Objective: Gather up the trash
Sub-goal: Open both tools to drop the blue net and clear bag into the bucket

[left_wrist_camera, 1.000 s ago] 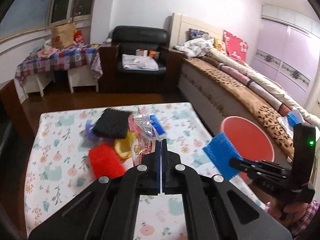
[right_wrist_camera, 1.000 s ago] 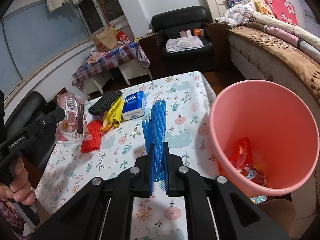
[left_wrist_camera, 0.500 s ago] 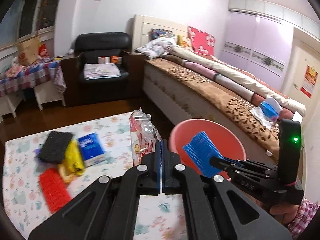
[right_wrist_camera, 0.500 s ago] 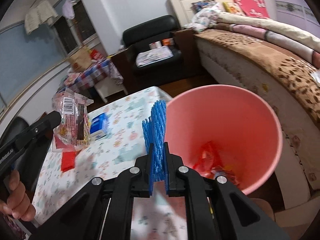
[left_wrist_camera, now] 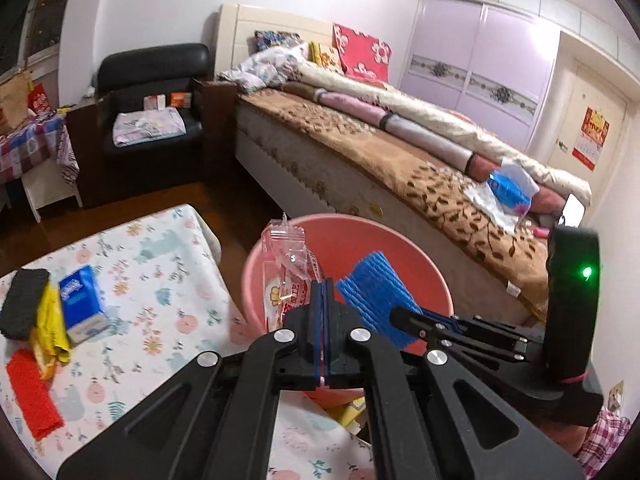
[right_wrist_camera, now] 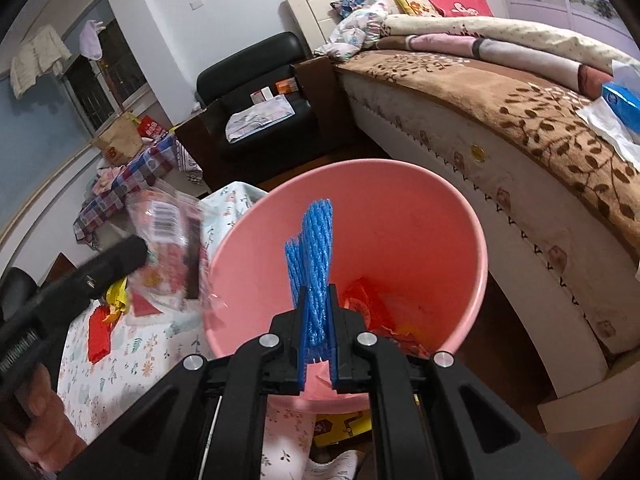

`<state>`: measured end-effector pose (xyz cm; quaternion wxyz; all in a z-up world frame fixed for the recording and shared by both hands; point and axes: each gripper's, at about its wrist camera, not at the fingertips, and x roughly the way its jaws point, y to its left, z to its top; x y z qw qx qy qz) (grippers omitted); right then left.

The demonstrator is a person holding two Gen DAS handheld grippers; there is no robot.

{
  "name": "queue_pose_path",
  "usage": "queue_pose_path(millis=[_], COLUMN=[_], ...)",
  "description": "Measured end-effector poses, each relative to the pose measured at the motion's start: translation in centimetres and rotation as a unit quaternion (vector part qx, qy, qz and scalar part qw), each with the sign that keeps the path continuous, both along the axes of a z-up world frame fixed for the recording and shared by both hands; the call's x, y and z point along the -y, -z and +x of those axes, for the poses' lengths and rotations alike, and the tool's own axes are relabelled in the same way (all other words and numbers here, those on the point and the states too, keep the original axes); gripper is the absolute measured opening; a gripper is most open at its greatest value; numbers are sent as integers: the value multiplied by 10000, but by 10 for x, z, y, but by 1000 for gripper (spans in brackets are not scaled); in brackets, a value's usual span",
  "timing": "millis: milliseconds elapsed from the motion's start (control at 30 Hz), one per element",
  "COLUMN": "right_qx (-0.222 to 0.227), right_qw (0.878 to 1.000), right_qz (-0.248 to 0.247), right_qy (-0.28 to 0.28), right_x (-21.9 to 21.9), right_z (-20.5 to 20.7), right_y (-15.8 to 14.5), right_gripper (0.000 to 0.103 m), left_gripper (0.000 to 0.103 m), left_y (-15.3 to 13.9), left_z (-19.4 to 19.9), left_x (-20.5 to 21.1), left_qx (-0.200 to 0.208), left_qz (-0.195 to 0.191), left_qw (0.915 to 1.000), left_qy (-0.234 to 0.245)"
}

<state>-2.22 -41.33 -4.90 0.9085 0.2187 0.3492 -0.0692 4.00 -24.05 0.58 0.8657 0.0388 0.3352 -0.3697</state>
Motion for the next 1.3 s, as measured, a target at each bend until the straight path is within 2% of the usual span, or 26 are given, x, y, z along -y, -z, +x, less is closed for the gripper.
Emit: queue_pose_path(millis=[267, 500, 533, 567, 633, 667, 733, 767, 1067, 1300], right_qx=[-127, -150, -146, -149, -148, -149, -150, -141, -97, 22], right_qw=[9999, 9999, 9999, 9999, 9999, 9999, 9998, 9998, 9999, 9999], right_qz=[58, 63, 49, 37, 23, 14, -1, -1, -26, -31], right_qy=[35, 49, 49, 52, 62, 74, 108, 117, 103, -102], right_x=[6, 5, 4, 3, 3, 3, 3, 3, -2, -18], right_z=[4, 4, 3, 3, 3, 3, 2, 1, -2, -1], right_y=[10, 11, 11, 10, 9, 10, 9, 9, 3, -4], right_gripper=[7, 7, 7, 7, 9, 11, 20, 21, 26, 32], left_gripper=[0, 0, 4, 16, 32, 33, 33, 33, 33, 33], left_y=[20, 25, 25, 26, 25, 25, 23, 22, 13, 11], left_z=[-1, 2, 1, 0, -1, -1, -1, -1, -3, -7], left_x=[17, 21, 21, 22, 20, 20, 18, 18, 5, -17], left_qx=[-129, -231, -252, -259, -257, -264, -252, -242, -189, -66], left_qz=[239, 352, 359, 376, 349, 328, 315, 312, 237, 368], left_qw=[9995, 9989, 9988, 9986, 9987, 9988, 9989, 9989, 9995, 9991], left_qy=[142, 209, 239, 259, 260, 263, 249, 240, 122, -185])
